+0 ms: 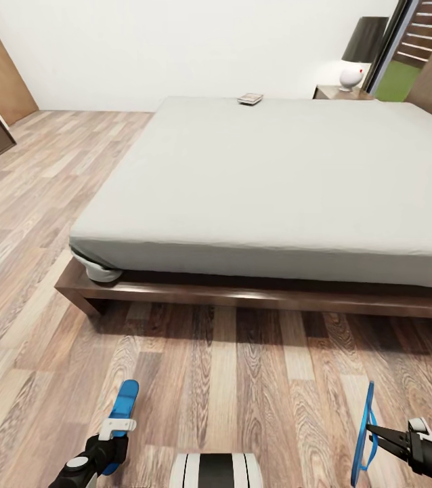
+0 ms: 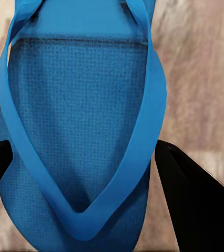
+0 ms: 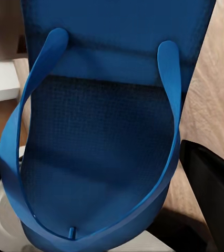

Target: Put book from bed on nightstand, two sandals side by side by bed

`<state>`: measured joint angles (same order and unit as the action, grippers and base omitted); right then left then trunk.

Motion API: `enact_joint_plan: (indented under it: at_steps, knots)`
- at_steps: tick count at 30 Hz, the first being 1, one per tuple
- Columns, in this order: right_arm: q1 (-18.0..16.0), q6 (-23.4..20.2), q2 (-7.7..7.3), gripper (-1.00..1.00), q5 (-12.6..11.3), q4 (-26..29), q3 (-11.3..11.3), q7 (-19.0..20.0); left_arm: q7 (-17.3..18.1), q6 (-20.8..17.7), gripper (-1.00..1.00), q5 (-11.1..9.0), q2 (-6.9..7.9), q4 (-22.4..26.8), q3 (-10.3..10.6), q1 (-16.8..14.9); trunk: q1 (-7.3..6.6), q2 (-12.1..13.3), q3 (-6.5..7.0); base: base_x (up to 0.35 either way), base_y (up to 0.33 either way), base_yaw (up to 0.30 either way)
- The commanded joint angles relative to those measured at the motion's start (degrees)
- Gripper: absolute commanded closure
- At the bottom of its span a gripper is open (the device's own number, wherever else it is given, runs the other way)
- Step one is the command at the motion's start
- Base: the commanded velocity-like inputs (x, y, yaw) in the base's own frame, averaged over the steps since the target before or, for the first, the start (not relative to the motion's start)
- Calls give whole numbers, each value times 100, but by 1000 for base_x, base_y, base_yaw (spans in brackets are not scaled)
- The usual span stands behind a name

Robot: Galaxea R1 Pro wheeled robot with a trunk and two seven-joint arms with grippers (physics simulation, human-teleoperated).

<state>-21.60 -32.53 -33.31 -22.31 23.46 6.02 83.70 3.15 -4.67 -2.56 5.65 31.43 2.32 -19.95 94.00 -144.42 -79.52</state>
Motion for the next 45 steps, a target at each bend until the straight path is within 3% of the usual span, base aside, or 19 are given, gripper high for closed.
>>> enact_joint_plan:
  at_steps: [1, 18, 45]
  knots:
    - [-2, -61, 0, 100, -11, 1, 6, 15, 2, -34, 100, -25, 6, 12, 23, 0, 1, -3, -27, 0, 0, 0]
    - [-2, -61, 0, 100, -12, 1, 5, 15, -7, -1, 100, -34, 6, 12, 5, 0, 1, -3, -27, 68, 0, 0]
    - [-2, -61, 0, 100, -17, 1, 5, 23, -7, -5, 100, -35, 6, 12, 11, 0, 1, -3, -27, 274, 55, 0]
